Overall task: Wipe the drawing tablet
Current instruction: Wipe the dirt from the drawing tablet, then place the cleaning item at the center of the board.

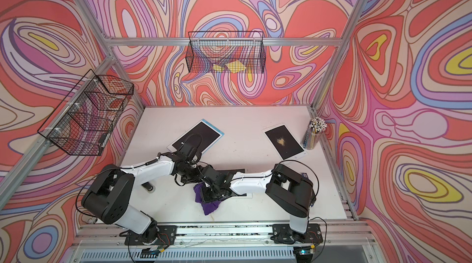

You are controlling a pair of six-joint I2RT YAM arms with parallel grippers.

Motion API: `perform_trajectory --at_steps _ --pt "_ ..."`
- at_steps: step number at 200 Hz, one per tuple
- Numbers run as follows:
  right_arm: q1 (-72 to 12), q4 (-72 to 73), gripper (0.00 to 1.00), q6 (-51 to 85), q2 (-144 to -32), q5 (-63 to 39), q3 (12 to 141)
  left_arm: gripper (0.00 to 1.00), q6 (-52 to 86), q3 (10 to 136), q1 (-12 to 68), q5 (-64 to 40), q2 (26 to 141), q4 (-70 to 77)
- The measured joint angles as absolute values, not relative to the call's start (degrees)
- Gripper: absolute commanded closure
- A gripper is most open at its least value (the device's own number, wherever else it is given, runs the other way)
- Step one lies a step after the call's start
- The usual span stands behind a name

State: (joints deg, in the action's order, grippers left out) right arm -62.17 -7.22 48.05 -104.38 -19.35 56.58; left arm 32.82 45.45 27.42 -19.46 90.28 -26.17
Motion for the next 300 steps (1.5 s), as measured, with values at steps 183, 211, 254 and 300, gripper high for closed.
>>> perform_trajectory --at_steps 183,211,254,300 --pt "-30.4 -51.1 1.0 53.4 -57.2 10.0 48.0 1.0 32.9 44.8 27.4 -19.3 89.6 -25.1" --pt "-30.4 -54.3 1.0 49.7 -63.2 15.3 51.8 1.0 33.2 44.3 26.3 -20.0 89.3 -24.2" --pt "-30.4 -59.0 0.47 47.1 -69.6 20.7 51.3 1.0 33.3 44.1 23.3 -19.1 89.3 -24.0" --pt "-33.3 -57.8 0.09 41.7 -66.8 19.4 51.3 1.0 33.1 45.5 22.2 -17.6 89.2 -26.2"
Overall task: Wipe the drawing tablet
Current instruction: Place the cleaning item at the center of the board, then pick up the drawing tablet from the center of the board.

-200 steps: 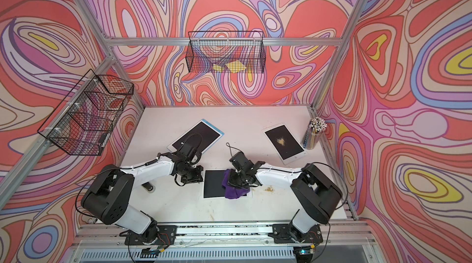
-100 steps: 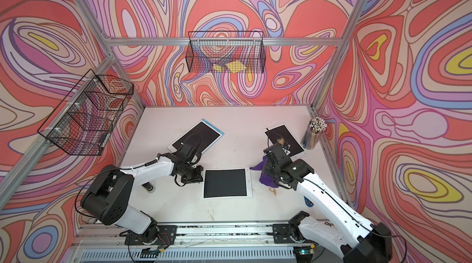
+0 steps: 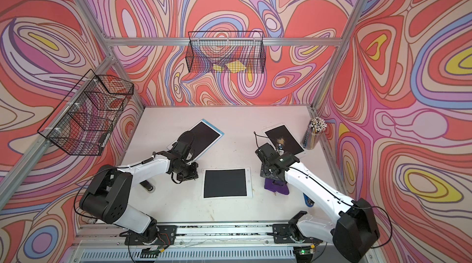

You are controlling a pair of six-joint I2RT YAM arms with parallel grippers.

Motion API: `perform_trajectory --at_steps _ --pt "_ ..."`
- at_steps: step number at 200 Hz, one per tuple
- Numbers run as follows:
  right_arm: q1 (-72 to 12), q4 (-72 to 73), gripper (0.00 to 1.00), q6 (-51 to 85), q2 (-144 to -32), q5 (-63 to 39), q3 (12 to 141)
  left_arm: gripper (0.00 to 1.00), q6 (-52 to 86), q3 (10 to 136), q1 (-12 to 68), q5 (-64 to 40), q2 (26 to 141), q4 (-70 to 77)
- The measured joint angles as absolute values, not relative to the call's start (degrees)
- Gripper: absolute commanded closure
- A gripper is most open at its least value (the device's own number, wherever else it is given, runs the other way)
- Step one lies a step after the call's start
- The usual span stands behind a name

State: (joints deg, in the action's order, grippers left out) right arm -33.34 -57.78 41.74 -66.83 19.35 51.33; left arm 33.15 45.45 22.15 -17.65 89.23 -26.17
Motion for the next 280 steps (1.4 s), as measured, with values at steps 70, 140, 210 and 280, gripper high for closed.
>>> perform_trajectory --at_steps 70,140,210,280 --pt "-35.1 -49.1 0.23 34.3 -61.4 4.1 52.5 0.89 34.3 46.1 22.4 -20.1 79.3 -29.4" --pt "-35.4 -32.7 0.24 34.6 -79.3 -15.0 49.9 0.78 36.8 40.6 23.3 -25.4 83.7 -23.8" --pt "-35.4 -30.7 0.24 36.6 -85.1 -13.0 46.8 0.68 37.3 39.6 23.3 -27.0 85.9 -20.2" --pt "-34.5 -29.9 0.22 37.2 -84.5 -11.8 42.8 0.68 37.4 39.6 23.3 -28.8 87.2 -17.8"
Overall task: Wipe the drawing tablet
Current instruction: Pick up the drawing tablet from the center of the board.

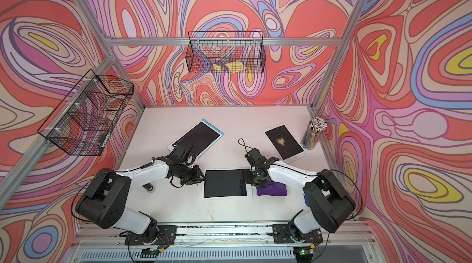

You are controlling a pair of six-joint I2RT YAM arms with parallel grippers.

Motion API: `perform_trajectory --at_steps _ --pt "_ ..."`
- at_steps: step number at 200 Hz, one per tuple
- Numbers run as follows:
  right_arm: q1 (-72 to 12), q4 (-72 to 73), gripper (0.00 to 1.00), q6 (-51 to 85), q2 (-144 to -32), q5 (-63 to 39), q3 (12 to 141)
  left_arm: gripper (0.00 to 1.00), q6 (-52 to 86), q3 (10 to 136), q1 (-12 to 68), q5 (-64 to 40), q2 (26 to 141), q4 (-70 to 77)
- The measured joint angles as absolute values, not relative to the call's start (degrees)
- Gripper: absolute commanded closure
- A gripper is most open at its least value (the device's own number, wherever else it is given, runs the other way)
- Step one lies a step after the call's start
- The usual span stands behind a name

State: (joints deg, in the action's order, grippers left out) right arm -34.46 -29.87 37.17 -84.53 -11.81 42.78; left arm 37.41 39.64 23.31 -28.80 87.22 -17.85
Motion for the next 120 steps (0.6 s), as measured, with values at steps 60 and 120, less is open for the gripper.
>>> perform_trajectory --at_steps 60,120 --pt "-33.1 -22.7 0.23 37.2 -82.1 -17.6 38.8 0.68 38.2 39.6 23.1 -30.9 88.8 -14.6" --pt "-32.9 -23.1 0.24 37.8 -74.3 -21.0 34.7 0.68 38.4 39.1 22.4 -31.9 89.9 -10.6"
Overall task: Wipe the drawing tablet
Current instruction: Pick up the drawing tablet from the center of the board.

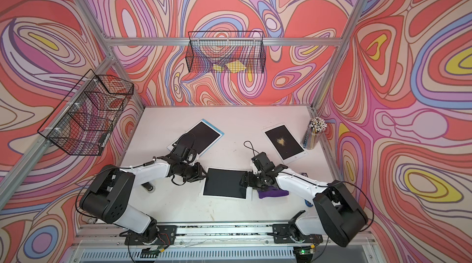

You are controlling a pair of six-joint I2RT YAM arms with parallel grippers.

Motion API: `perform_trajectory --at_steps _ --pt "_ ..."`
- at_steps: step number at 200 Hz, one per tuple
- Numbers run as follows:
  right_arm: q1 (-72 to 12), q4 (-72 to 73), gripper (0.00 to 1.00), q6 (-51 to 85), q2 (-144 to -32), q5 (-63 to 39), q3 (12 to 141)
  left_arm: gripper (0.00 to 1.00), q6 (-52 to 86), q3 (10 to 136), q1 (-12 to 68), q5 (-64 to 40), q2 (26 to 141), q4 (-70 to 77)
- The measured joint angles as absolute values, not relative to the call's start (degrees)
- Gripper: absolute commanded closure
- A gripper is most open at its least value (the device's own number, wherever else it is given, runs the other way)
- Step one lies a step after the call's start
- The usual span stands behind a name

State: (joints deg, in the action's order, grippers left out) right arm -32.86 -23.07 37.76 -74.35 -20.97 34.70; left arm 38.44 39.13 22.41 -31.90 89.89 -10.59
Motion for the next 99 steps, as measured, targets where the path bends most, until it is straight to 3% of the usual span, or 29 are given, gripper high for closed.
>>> perform_trajectory --at_steps 67,99 --pt "-32.7 -27.1 0.26 37.8 -70.2 -20.6 37.6 0.68 39.2 38.2 22.4 -31.8 89.4 -8.2" --pt "-32.6 -26.1 0.32 38.1 -69.7 -21.2 37.7 0.68 39.2 38.2 22.4 -31.4 89.3 -8.3"
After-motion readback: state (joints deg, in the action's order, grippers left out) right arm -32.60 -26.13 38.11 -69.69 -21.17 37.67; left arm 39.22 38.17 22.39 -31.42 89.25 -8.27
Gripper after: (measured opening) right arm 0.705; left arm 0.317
